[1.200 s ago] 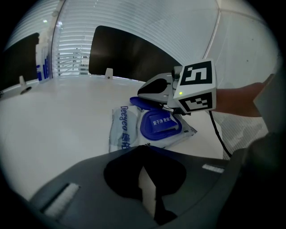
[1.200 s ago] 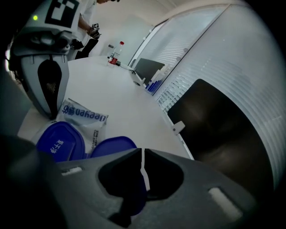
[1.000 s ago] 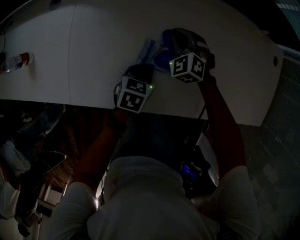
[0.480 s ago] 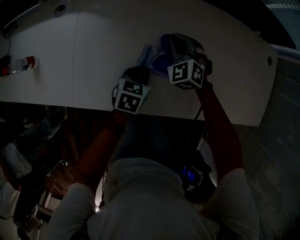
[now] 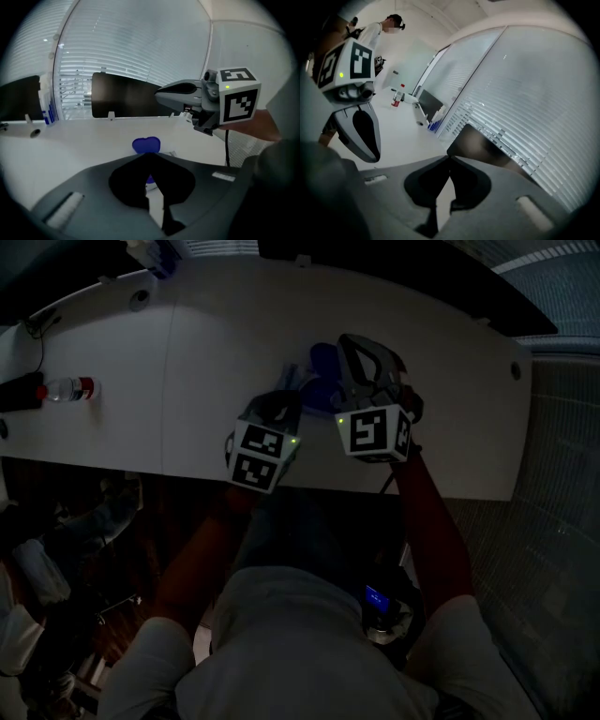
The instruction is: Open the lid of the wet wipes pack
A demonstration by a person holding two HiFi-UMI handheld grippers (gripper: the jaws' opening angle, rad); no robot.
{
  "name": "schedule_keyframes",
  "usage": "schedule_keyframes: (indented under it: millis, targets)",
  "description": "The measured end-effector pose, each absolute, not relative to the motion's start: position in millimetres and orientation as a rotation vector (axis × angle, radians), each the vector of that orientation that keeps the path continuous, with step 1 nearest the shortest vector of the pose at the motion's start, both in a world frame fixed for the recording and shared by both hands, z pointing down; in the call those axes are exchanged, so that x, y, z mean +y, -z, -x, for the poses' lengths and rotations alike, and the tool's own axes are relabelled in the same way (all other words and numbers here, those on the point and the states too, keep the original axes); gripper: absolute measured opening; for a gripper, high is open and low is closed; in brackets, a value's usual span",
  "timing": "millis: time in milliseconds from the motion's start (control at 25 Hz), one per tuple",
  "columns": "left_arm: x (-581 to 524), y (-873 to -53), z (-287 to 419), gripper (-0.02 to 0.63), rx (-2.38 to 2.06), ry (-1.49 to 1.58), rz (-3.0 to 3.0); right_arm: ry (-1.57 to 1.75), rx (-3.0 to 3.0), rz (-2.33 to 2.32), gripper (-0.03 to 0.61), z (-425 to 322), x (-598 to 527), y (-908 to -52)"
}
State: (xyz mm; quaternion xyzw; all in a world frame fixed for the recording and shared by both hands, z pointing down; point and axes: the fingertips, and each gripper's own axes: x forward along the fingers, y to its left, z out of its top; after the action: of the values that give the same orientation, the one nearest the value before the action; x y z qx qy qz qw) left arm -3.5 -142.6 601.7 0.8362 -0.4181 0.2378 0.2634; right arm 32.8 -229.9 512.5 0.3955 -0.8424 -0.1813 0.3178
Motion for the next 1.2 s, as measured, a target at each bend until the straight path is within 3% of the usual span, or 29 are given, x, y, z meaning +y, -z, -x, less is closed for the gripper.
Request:
schedule_keyframes:
  millis: [600, 1200]
  targets:
    - [-139.9, -377.1, 2.0, 0.003, -1.287, -0.228, -2.515, 0.618, -2.407, -1.196, 0.002, -22.1, -147.8, -311.9]
    - [-70.0, -267.4, 11.4, 0.003, -1.409, 0.034, -2.664, 0.463, -2.629, -1.285, 0.002, -17.6, -52.0, -235.3]
